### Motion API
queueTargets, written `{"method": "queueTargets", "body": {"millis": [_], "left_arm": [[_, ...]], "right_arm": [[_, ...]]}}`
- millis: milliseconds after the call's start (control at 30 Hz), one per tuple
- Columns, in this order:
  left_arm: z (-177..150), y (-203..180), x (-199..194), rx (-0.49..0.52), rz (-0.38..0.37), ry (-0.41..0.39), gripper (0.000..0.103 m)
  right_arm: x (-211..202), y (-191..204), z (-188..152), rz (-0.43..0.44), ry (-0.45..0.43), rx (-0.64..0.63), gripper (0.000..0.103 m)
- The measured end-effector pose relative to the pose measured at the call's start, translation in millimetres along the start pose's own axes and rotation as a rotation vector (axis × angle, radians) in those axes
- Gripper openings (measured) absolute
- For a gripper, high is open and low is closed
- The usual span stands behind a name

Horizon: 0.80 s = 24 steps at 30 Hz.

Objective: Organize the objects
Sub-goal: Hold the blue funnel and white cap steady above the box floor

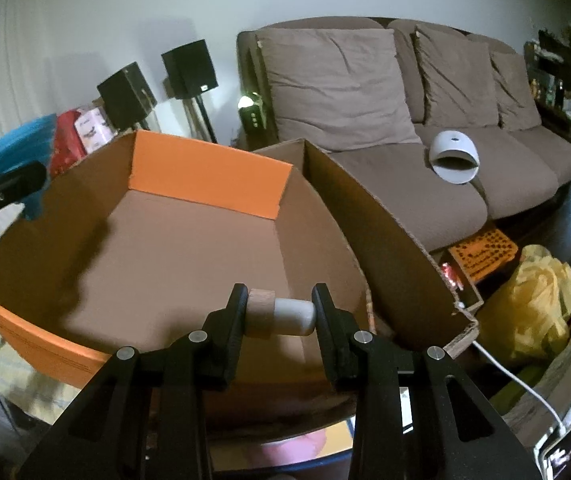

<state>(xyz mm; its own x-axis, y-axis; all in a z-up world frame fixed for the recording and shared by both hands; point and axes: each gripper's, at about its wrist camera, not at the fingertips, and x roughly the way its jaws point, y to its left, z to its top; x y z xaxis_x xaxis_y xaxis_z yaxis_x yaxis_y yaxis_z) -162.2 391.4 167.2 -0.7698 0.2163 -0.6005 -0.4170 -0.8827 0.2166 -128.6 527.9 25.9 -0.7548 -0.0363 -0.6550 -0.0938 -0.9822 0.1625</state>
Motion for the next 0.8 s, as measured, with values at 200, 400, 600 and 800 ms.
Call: {"method": "queueTargets", "body": {"millis": [200, 400, 600, 800], "left_arm": [[6.3, 12.0, 6.5, -0.093, -0.145, 0.043, 0.036], [13.3, 9.5, 7.3, -0.097, -0.159, 0.027, 0.036], [22.9, -1.6, -0.8, -0.081, -0.18, -0.005, 0.036], [22.7, -16.6, 5.3, -0.066, -0.199, 0.011, 0.036]], "right_arm": [[-1.8, -6.8, -0.5, 0.048, -0.009, 0.037, 0.033], [-0.9, -10.0, -1.0, 0.039, -0.004, 0.048, 0.033], [-3.6, -20.3, -0.6, 0.034, -0.014, 0.076, 0.033], [-5.7, -26.9, 0.2, 0.033, -0.02, 0.095, 0.033]]}}
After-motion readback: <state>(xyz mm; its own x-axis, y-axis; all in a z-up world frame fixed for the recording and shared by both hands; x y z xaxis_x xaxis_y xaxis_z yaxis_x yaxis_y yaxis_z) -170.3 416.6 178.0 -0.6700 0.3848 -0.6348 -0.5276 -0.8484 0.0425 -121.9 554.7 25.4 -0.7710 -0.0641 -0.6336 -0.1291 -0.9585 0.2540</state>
